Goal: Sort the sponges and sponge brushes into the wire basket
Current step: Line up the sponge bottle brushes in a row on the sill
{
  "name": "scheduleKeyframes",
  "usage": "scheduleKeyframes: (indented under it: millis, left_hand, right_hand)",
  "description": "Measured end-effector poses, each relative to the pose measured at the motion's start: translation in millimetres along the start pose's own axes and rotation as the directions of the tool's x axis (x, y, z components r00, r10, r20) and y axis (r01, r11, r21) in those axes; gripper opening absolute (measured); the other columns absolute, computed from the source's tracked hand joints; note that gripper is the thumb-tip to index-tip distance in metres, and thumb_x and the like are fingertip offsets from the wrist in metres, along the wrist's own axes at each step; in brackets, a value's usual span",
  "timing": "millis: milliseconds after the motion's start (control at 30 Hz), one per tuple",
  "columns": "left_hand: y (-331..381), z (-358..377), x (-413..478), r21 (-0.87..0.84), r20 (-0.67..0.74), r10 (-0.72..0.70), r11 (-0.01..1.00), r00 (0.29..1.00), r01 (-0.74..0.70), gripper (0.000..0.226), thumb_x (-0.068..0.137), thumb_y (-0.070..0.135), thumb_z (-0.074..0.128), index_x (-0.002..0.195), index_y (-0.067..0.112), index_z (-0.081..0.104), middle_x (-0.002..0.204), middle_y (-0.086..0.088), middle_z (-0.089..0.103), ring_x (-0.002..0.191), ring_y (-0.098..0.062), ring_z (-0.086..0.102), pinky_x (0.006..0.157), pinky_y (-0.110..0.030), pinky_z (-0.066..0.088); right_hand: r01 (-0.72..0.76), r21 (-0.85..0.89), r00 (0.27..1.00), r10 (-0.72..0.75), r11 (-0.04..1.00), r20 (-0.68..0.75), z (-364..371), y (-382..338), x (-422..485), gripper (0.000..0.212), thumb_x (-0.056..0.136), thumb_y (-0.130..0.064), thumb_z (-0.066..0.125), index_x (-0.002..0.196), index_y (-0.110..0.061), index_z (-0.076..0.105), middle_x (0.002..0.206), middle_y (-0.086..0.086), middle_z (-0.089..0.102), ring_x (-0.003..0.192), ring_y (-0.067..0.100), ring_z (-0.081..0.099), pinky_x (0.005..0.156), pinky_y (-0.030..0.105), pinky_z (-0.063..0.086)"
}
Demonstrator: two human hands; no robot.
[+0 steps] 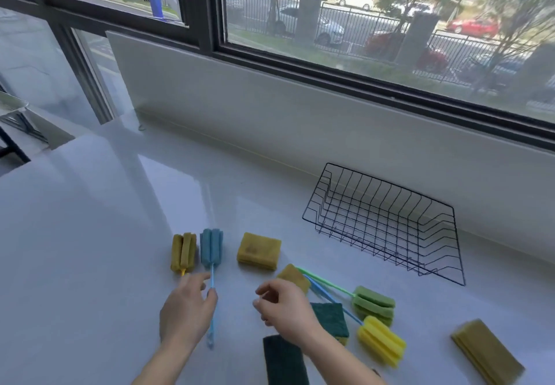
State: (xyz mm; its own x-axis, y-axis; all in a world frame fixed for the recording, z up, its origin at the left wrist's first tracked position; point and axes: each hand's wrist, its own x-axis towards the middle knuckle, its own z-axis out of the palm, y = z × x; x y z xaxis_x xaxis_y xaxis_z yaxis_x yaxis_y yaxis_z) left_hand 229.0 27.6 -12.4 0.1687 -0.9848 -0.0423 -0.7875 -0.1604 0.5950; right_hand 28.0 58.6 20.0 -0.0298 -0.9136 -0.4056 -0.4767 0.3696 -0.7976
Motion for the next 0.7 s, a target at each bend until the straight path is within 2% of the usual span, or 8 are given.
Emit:
scheduleKeyframes:
  millis: [100,200,300,400,500,567,633,700]
  left_hand:
    - [32.8,10.5,-7.0,-0.035,0.04,0.158,0.987,0.987,-0.156,0.028,0.087,0.027,0.063,0.114,0.03,0.065,0.092,0.011,0.058,0.086,-0.012,0.059,0.071,-0.034,0.051]
    - [67.4,23.7,-10.8,-0.065,0.099,0.319,0.947,0.942,-0.314,0.025,0.087,0.025,0.065,0.111,0.029,0.067,0.089,0.012,0.058,0.086,-0.012,0.057,0.072,-0.033,0.049]
    - [107.8,41.5,-9.6,-0.098,0.164,0.469,0.883,0.868,-0.459,0.016,0.087,0.028,0.064,0.102,0.029,0.069,0.086,0.013,0.059,0.088,-0.011,0.056,0.074,-0.03,0.046]
    - [149.3,68.0,-3.5,-0.04,0.31,0.575,0.803,0.757,-0.594,0.024,0.09,0.03,0.06,0.112,0.028,0.068,0.098,0.008,0.063,0.102,-0.017,0.055,0.085,-0.032,0.046]
    - [182.4,95.9,6.8,0.152,0.535,0.57,0.661,0.623,-0.735,0.036,0.094,0.028,0.055,0.13,0.026,0.057,0.124,0.002,0.059,0.119,-0.024,0.047,0.097,-0.039,0.042]
    - [196.1,111.1,13.6,0.261,0.67,0.489,0.549,0.558,-0.794,0.038,0.095,0.024,0.055,0.132,0.022,0.054,0.129,-0.003,0.057,0.121,-0.028,0.045,0.099,-0.042,0.042]
    - [202.8,124.9,17.1,0.318,0.749,0.415,0.459,0.517,-0.83,0.035,0.092,0.013,0.056,0.127,0.02,0.059,0.127,-0.006,0.059,0.119,-0.03,0.048,0.098,-0.042,0.044]
    - [206.5,135.3,19.9,0.328,0.778,0.384,0.427,0.497,-0.843,0.034,0.088,0.006,0.058,0.118,0.019,0.064,0.123,-0.005,0.062,0.115,-0.029,0.053,0.095,-0.04,0.044]
  right_hand:
    - [0.011,0.068,0.993,-0.003,0.998,-0.121,-33.9,12.5,-19.3,0.005,0.083,-0.027,0.068,0.088,-0.025,0.068,0.066,-0.003,0.064,0.058,0.011,0.062,0.07,0.043,0.059]
    - [0.006,0.06,0.967,0.009,0.998,-0.253,-69.4,31.0,-40.2,0.003,0.084,-0.022,0.07,0.081,-0.021,0.069,0.062,-0.004,0.062,0.058,0.013,0.059,0.066,0.04,0.056]
    - [-0.065,0.081,0.929,0.09,0.995,-0.359,-103.7,54.9,-57.0,0.011,0.087,-0.018,0.069,0.076,-0.021,0.071,0.063,-0.004,0.065,0.06,0.012,0.059,0.065,0.036,0.055]
    - [-0.171,0.234,0.878,0.256,0.957,-0.406,-124.2,82.1,-71.2,0.016,0.088,-0.014,0.067,0.074,-0.015,0.073,0.057,0.0,0.066,0.046,0.012,0.054,0.046,0.028,0.048]
    - [-0.28,0.388,0.859,0.41,0.878,-0.307,-116.3,106.5,-82.2,0.028,0.09,-0.015,0.064,0.063,-0.009,0.068,0.051,0.002,0.062,0.037,0.016,0.045,0.037,0.023,0.033]
    - [-0.356,0.294,0.861,0.434,0.887,-0.267,-107.1,118.8,-85.2,0.031,0.092,-0.019,0.06,0.064,-0.008,0.066,0.051,0.004,0.064,0.033,0.017,0.045,0.036,0.021,0.032]
    - [-0.412,0.134,0.866,0.433,0.901,-0.251,-106.9,122.5,-83.7,0.028,0.093,-0.022,0.053,0.073,-0.007,0.067,0.053,0.004,0.069,0.032,0.016,0.047,0.036,0.022,0.039]
    - [-0.421,-0.055,0.886,0.397,0.906,-0.238,-112.0,120.3,-79.8,0.032,0.091,-0.025,0.049,0.063,-0.015,0.061,0.065,0.004,0.076,0.043,0.015,0.059,0.054,0.025,0.053]
